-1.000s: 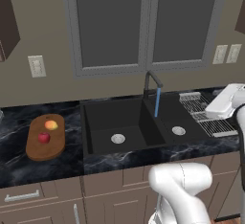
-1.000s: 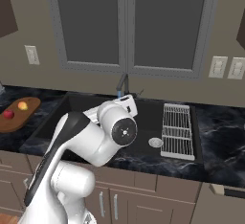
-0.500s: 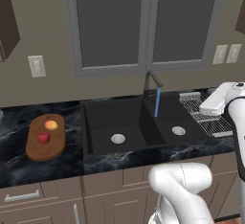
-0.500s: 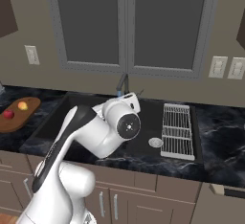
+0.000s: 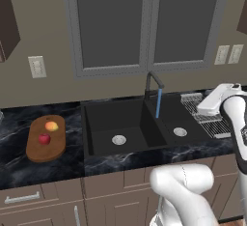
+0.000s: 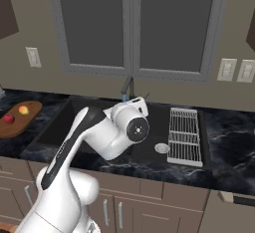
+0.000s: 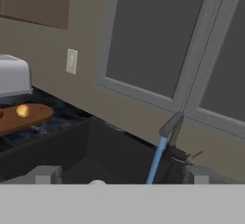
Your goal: Pick the mango, apple from the sink and place them on the cutting board to airdry. Then turn off the sink faucet.
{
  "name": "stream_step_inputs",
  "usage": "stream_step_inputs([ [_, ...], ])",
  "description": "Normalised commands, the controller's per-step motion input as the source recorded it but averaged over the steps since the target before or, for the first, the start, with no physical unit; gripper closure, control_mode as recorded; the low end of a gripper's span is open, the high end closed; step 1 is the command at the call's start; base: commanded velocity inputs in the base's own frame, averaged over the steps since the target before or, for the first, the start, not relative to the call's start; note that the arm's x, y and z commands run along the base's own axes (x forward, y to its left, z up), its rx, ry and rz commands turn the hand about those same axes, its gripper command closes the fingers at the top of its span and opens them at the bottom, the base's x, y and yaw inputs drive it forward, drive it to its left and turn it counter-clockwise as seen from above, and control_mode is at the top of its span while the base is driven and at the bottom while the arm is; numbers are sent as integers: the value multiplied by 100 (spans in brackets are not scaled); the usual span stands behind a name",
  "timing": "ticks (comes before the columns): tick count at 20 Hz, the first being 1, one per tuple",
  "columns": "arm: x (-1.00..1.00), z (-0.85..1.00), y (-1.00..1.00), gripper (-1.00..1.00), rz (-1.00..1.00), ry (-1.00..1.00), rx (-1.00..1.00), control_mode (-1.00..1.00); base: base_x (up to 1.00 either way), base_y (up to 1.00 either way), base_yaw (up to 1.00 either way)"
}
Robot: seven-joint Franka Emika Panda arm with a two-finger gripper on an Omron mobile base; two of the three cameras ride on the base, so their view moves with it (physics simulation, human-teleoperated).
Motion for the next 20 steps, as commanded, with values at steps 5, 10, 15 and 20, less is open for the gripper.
stream_step_inputs([
  [5,29,-11,0,-100,0,0,0,-100,0,0,0],
  [10,30,-3,-2,-100,0,0,0,-100,0,0,0],
  [15,24,-6,-13,-100,2,0,0,-100,0,0,0],
  [20,17,-11,-13,-100,4,0,0,-100,0,0,0],
])
